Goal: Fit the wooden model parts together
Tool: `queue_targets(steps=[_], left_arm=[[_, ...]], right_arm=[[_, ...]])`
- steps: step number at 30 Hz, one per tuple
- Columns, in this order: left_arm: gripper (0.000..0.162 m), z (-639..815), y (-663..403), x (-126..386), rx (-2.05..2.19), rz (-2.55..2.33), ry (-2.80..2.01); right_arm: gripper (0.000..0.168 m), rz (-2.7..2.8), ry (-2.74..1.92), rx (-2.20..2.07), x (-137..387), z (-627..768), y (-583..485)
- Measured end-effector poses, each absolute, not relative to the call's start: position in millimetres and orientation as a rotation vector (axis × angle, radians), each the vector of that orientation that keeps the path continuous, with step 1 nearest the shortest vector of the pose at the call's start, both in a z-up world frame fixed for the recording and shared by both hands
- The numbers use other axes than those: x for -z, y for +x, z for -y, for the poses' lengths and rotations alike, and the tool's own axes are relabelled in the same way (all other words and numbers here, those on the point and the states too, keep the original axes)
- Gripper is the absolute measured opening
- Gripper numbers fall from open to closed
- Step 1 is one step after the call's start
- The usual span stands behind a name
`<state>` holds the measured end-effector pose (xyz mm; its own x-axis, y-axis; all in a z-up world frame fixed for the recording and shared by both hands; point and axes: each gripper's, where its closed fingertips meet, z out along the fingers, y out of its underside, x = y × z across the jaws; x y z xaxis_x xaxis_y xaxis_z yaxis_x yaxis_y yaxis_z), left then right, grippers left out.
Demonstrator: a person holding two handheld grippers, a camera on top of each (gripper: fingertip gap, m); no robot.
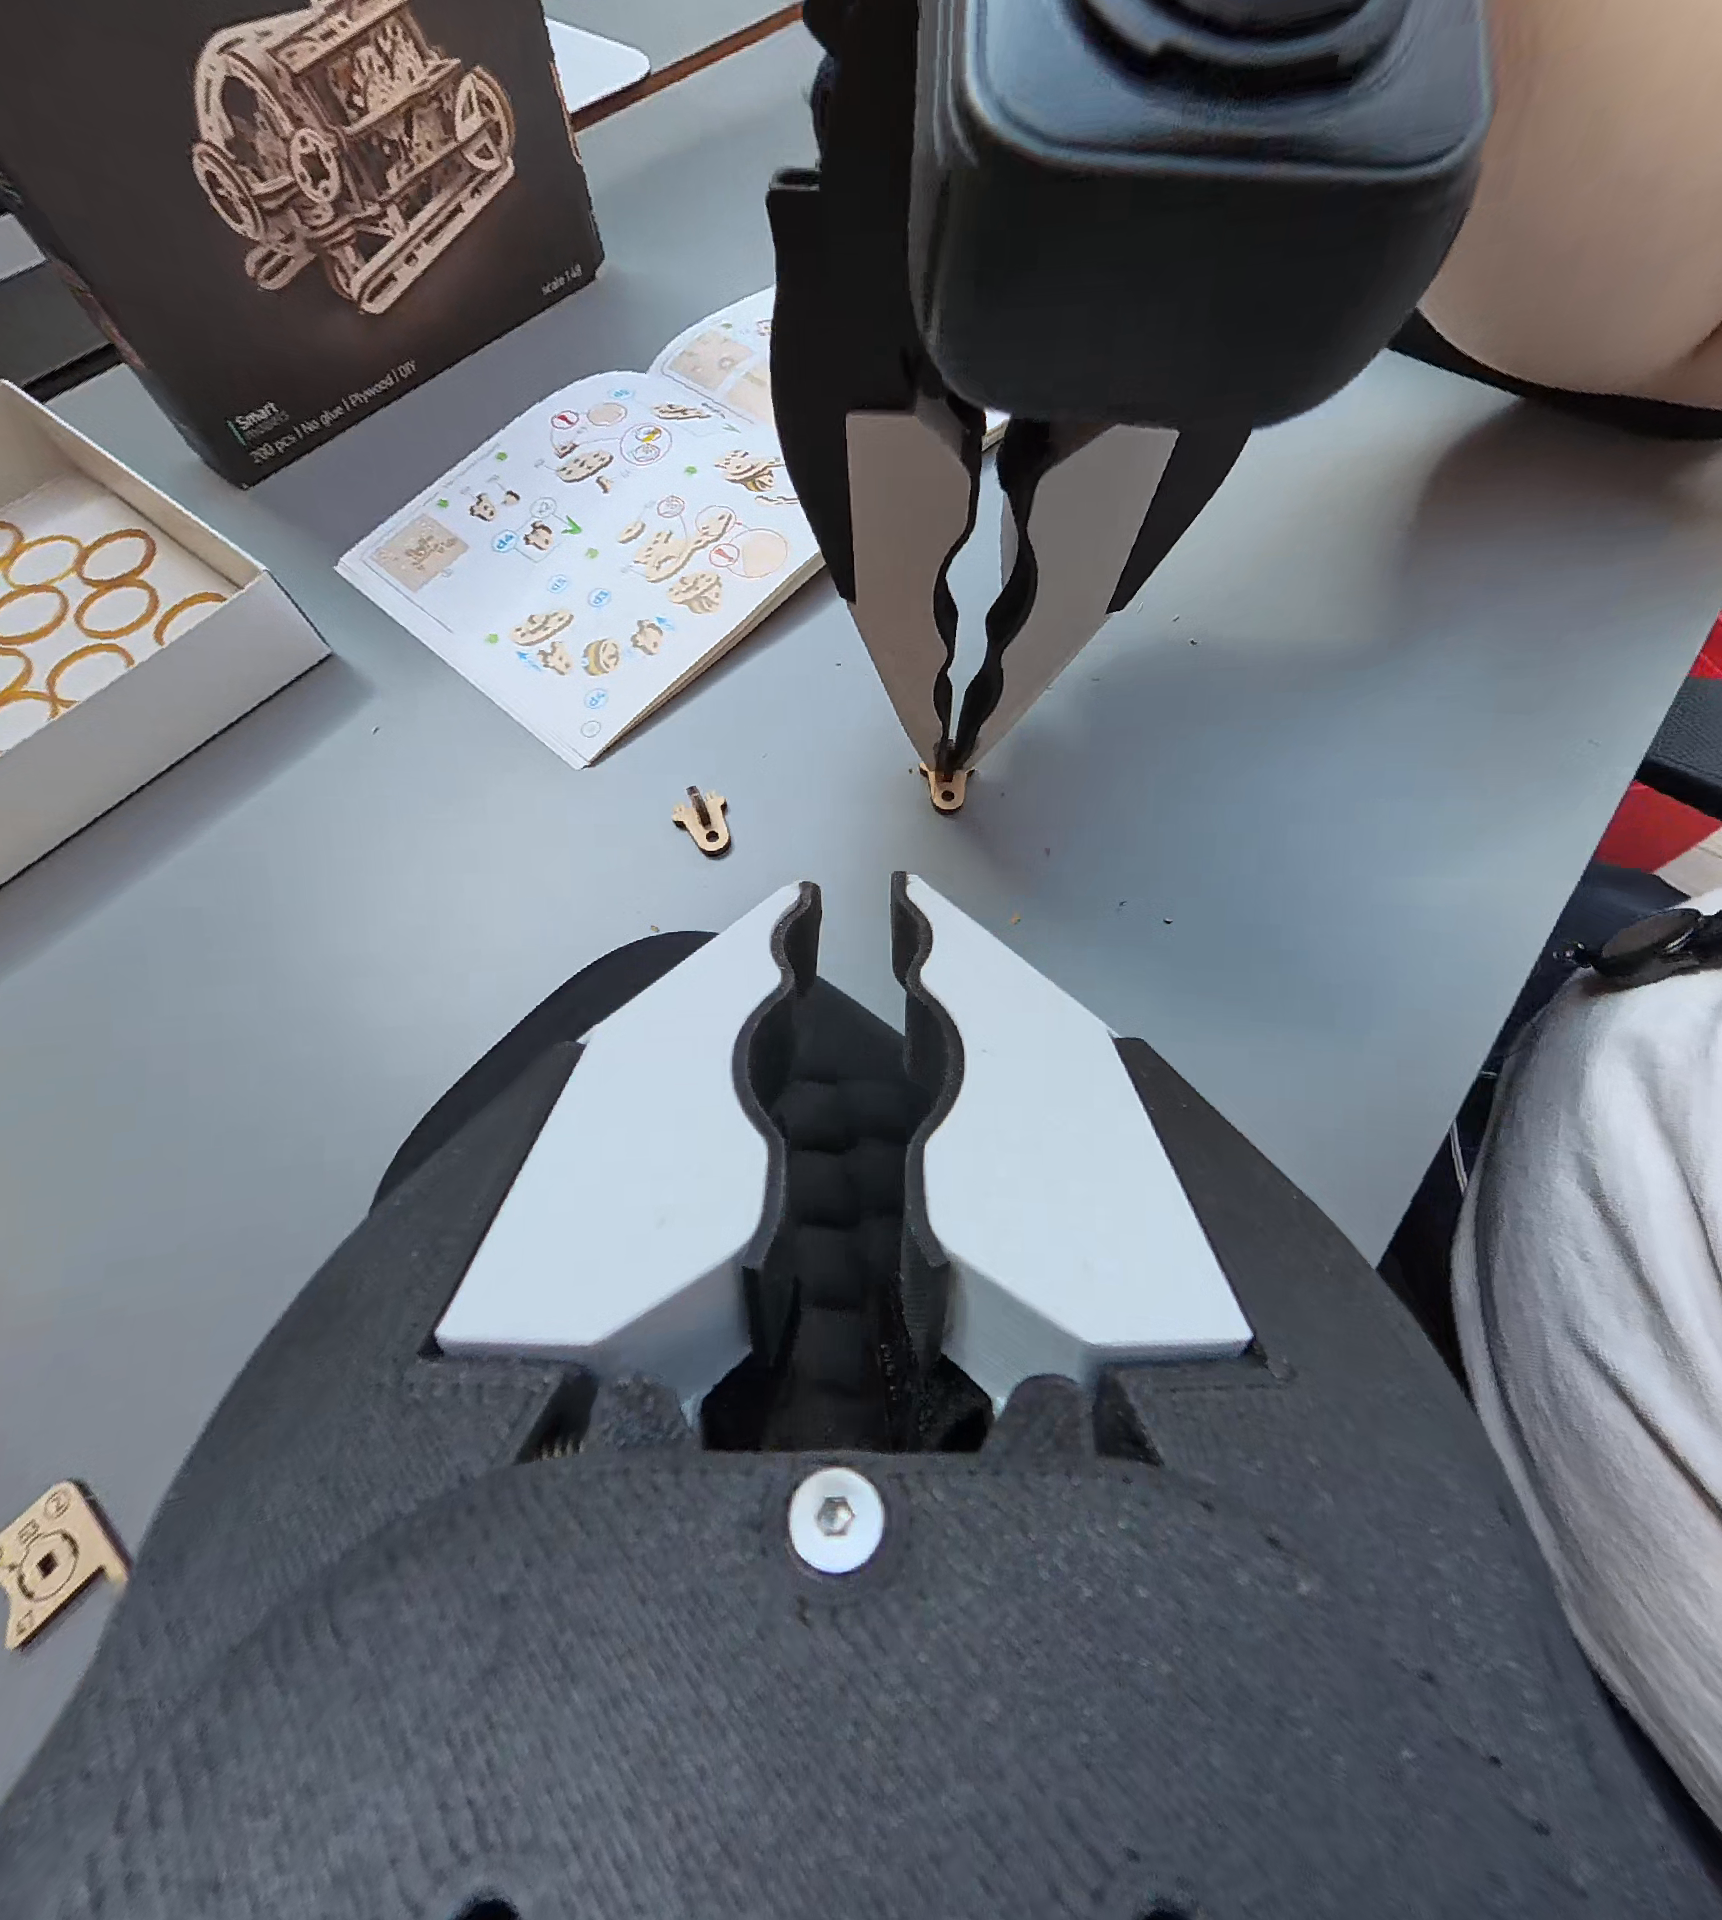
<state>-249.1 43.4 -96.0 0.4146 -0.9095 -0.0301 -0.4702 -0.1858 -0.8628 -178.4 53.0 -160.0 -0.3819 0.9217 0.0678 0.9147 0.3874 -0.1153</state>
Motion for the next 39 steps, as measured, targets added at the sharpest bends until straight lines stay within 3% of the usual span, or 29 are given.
queue_targets(steps=[10, 19, 26, 39], left_arm=[[0.013, -51.2, -273.7, 94.2, 0.588, -1.107, -1.860], [0.013, -45.7, -278.2, 103.3, 0.588, -1.115, -1.882], [0.013, -41.2, -273.0, 102.1, 0.598, -1.125, -1.867], [0.013, -41.9, -274.4, 105.3, 0.598, -1.117, -1.878]], right_arm=[[0.003, 2.627, -1.737, 0.264, 161.9, -53.6, -177.5], [0.015, 2.447, -1.675, -0.089, 150.3, -60.5, -182.8], [0.002, 2.221, -1.575, -0.620, 130.8, -54.9, -186.2], [0.008, 2.230, -1.701, -0.694, 149.3, -52.6, -182.4]])
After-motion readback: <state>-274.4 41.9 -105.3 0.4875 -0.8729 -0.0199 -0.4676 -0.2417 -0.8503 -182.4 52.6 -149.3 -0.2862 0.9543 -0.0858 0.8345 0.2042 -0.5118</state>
